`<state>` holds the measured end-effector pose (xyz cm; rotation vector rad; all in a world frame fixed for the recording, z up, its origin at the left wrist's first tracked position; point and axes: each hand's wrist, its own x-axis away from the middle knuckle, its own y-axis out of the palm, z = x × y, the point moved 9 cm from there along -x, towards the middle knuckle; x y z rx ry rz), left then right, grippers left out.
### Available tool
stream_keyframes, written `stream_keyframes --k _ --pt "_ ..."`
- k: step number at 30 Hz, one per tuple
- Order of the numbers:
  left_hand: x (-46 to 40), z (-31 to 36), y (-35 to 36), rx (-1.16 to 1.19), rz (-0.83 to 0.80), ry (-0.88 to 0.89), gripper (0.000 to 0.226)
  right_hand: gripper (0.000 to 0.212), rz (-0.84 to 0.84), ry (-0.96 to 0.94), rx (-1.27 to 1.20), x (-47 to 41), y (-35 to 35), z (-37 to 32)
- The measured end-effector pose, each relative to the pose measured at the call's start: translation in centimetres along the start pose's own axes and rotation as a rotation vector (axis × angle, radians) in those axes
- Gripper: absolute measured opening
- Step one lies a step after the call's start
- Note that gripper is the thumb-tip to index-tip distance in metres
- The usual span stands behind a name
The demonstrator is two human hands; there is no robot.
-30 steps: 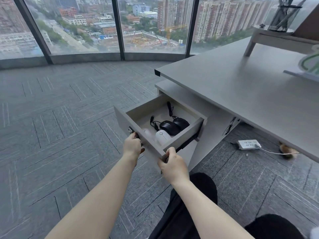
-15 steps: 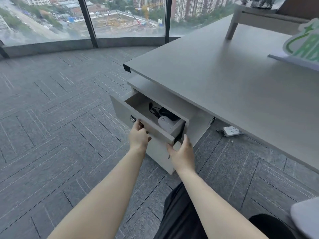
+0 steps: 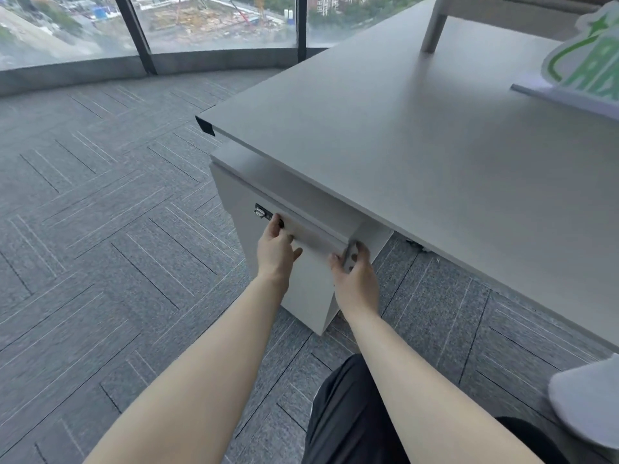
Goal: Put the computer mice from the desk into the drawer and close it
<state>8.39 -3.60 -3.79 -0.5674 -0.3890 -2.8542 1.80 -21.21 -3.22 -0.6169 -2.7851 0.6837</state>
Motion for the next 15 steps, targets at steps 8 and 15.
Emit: stream_keyframes --k 8,15 --pt "-0.9 -0.3 1.4 -0.058 -0.073 -0.002 0.067 0.037 0.032 0.009 -0.018 -1.1 0.0 0.1" --pt "-0.1 -0.3 1.4 -0.134 -0.134 0.004 0.067 0.053 -0.027 0.068 -0.001 -0.6 -0.5 0.1"
